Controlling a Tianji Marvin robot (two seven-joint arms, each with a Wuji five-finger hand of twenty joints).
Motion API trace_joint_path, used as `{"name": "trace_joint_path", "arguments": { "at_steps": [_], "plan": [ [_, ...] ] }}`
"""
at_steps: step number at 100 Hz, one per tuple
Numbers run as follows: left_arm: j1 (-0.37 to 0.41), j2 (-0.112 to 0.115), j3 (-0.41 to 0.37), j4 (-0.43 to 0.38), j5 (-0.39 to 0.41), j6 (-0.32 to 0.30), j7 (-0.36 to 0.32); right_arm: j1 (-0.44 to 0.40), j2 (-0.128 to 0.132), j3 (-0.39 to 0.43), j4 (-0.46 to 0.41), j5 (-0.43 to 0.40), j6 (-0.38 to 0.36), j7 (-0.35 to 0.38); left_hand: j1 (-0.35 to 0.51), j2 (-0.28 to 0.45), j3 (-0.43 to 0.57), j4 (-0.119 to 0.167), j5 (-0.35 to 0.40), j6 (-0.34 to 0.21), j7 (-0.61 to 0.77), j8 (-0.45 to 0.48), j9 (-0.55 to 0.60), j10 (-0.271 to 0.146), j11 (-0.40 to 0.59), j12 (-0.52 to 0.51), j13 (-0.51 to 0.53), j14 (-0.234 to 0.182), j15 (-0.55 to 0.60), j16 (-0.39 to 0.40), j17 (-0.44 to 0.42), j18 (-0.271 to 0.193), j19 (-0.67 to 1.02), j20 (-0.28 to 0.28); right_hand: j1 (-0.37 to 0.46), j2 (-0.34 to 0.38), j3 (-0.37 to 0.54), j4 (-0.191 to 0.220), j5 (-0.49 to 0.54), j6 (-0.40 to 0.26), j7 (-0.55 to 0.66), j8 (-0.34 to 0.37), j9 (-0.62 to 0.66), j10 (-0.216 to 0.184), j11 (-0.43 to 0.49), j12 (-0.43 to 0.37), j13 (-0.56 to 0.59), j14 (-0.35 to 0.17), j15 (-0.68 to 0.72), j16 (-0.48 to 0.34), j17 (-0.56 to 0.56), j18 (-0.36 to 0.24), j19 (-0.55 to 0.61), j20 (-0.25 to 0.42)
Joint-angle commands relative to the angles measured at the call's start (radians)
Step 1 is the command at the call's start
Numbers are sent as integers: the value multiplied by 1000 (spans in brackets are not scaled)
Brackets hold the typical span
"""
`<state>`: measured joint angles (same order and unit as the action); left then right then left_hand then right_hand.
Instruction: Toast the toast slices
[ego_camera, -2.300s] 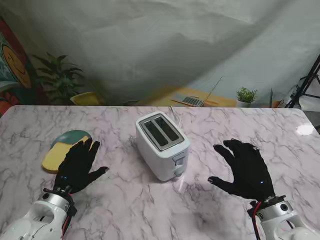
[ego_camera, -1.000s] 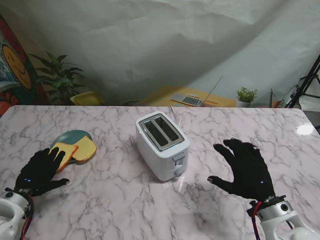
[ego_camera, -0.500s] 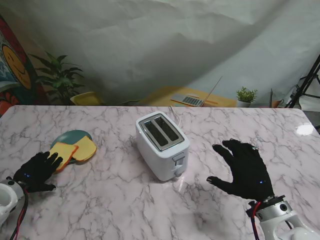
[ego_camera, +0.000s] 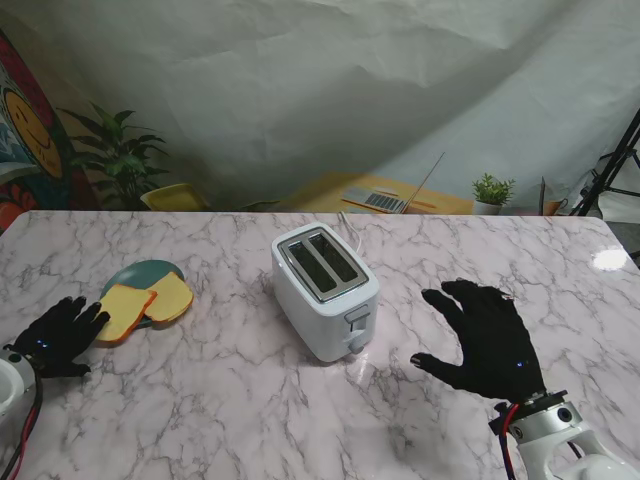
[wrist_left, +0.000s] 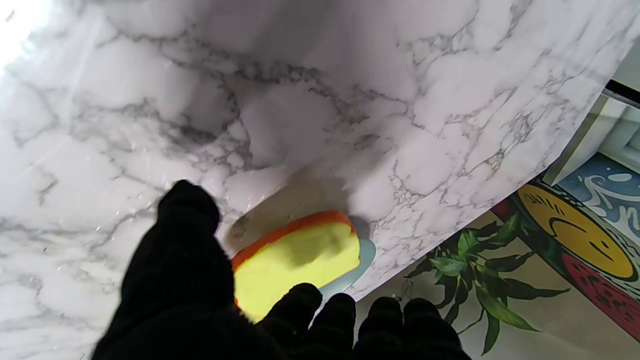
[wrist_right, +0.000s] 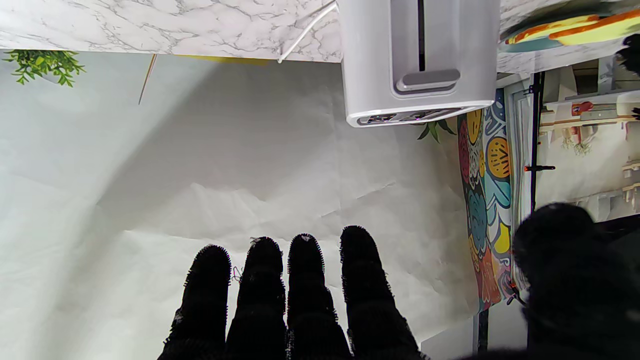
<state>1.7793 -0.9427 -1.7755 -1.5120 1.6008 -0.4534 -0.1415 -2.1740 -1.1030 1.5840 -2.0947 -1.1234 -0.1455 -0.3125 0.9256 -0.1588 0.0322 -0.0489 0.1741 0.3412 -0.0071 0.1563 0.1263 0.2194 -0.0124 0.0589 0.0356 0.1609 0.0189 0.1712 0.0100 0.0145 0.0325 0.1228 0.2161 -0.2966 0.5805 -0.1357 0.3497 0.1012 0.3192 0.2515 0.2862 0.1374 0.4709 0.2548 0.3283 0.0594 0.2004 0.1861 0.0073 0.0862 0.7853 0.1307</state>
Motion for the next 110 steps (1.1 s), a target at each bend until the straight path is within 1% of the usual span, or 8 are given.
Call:
{"name": "trace_joint_path", "arguments": {
  "at_steps": [1, 36, 47, 67, 78, 87, 96, 110],
  "plan": [
    [-5, 8, 8, 25, 19, 5, 9, -4, -1, -3, -4, -1, -1, 1, 48, -14, 28, 32, -36, 22, -22, -17, -49, 5, -21, -13, -20, 5, -26, -9, -18, -40, -40, -20, 5, 9, -24, 9, 8, 7, -17, 4, 5, 11, -28, -7, 10, 0, -32, -27, -3, 3, -22, -11],
    [-69, 19, 94, 137, 23, 89, 114, 3, 1, -12, -1, -1, 1, 10, 126, -5, 63, 35, -35, 16, -18, -24, -48, -1, -18, -10, -17, -3, -21, 2, -22, -46, -30, -6, 5, 16, -26, 9, 10, 7, -17, 3, 6, 9, -28, -7, 11, -2, -33, -27, -1, 3, -22, -11],
    [-95, 21, 124, 166, 16, 101, 119, 9, 1, -18, 1, 2, 2, 16, 151, -1, 70, 35, -35, 14, -15, -21, -45, -4, -15, -3, -15, -5, -17, 11, -18, -48, -22, 2, 6, 19, -27, 9, 12, 7, -16, 3, 7, 8, -28, -6, 10, -1, -33, -27, -2, 2, -22, -11],
    [-149, 30, 173, 230, 4, 106, 131, 13, 2, -25, 4, 4, 1, 15, 220, -4, 76, 35, -35, 8, -7, 25, -40, -6, -6, 49, -2, -8, 19, 84, -13, -48, 82, 41, 9, 27, -31, 10, 17, 4, -13, 2, 12, 7, -28, -6, 15, -2, -32, -27, 1, 3, -21, -11],
    [-178, 33, 196, 264, -12, 112, 146, 15, 2, -27, 5, 6, 1, 16, 260, -20, 124, 30, -41, -27, 30, 170, -27, -44, 26, 188, 26, -17, 97, 100, -21, -55, 232, 55, 10, 29, -34, 10, 16, 4, -13, 2, 13, 3, -28, -6, 15, -2, -33, -27, 0, 3, -22, -11],
    [-198, 34, 212, 289, -28, 117, 165, 15, 2, -28, 5, 8, 1, 16, 298, -33, 172, 24, 19, -82, 81, 226, 25, -90, 126, 271, 61, -47, 189, 89, -19, -81, 350, 103, 11, 32, -37, 10, 17, 2, -11, 1, 14, 1, -29, -6, 15, -2, -33, -27, 1, 4, -22, -11],
    [-214, 34, 225, 311, -46, 120, 185, 15, 1, -28, 6, 7, 1, 13, 359, 9, 184, 19, 67, -128, 157, 237, 63, -127, 235, 257, 80, -79, 304, 90, -19, -113, 483, 157, 13, 32, -39, 10, 17, 2, -10, 0, 14, 0, -29, -6, 17, -3, -32, -27, 1, 4, -21, -11],
    [-239, 36, 244, 352, -75, 115, 226, 14, 1, -27, 7, 5, 2, 8, 364, 20, 363, 5, 92, -186, 391, 252, 154, -167, 348, 231, 191, -108, 348, 109, 37, -140, 604, 204, 14, 32, -40, 10, 18, 2, -9, -1, 16, 1, -29, -6, 17, -3, -33, -27, 1, 4, -21, -10]
  ]
}}
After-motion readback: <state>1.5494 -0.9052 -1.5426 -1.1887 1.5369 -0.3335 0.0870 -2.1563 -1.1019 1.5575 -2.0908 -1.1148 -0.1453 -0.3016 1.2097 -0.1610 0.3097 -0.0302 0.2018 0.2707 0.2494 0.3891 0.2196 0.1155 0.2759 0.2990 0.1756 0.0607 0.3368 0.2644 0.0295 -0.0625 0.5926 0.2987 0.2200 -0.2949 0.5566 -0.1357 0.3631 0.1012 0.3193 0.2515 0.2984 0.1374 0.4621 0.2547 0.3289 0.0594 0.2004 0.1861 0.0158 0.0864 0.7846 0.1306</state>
